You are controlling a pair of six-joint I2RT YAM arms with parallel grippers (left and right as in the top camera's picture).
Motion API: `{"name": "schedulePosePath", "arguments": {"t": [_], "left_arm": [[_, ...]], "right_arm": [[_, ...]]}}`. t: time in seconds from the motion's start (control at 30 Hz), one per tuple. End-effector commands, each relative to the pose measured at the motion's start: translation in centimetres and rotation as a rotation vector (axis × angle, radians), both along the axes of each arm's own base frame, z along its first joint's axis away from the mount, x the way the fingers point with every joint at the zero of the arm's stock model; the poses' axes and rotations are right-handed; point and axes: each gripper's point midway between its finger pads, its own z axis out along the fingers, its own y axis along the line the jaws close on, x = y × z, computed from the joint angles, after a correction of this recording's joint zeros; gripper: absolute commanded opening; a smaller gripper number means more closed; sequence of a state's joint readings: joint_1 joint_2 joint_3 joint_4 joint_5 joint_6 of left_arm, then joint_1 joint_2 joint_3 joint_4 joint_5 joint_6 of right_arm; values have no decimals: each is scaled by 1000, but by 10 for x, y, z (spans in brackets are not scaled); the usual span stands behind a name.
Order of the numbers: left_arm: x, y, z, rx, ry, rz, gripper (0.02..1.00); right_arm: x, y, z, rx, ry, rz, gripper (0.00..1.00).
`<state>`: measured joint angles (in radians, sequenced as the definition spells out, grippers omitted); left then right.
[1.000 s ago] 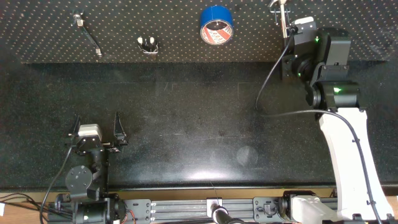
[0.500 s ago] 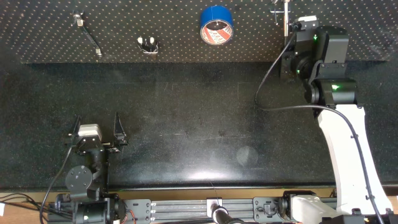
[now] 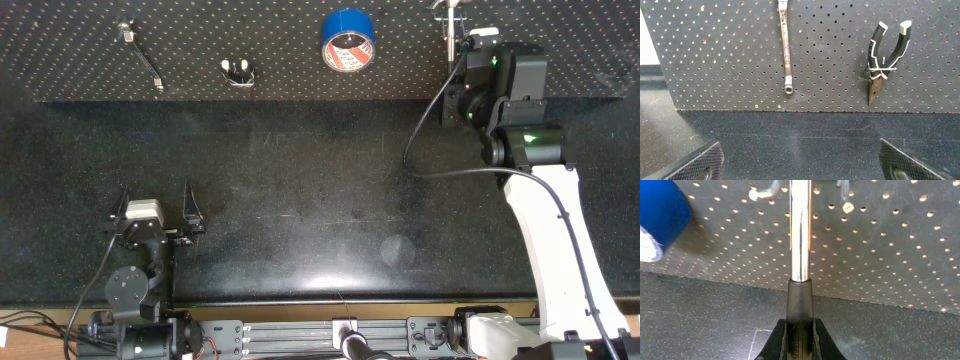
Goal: Place Tools Onto Pegboard
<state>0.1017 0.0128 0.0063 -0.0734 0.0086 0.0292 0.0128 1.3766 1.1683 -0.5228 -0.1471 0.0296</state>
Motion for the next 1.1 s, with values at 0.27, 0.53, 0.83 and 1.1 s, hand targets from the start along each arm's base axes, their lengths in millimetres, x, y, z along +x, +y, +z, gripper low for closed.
{"name": "schedulePosePath", "arguments": {"t": [0.27,0.53,0.83,1.1], "left_arm": [[0,-1,0,-3,0,-7,996],[0,-1,0,-3,0,-7,996],[0,-1,0,-3,0,-7,996],[0,-1,0,-3,0,-7,996]], "right_arm": [[9,-4,-3,-4,14,-40,75],[13,-4,-20,-6,58,-40,75],[16,-4,-36,-8,97,-40,80],[16,-4,-36,-8,98,-40,588]]}}
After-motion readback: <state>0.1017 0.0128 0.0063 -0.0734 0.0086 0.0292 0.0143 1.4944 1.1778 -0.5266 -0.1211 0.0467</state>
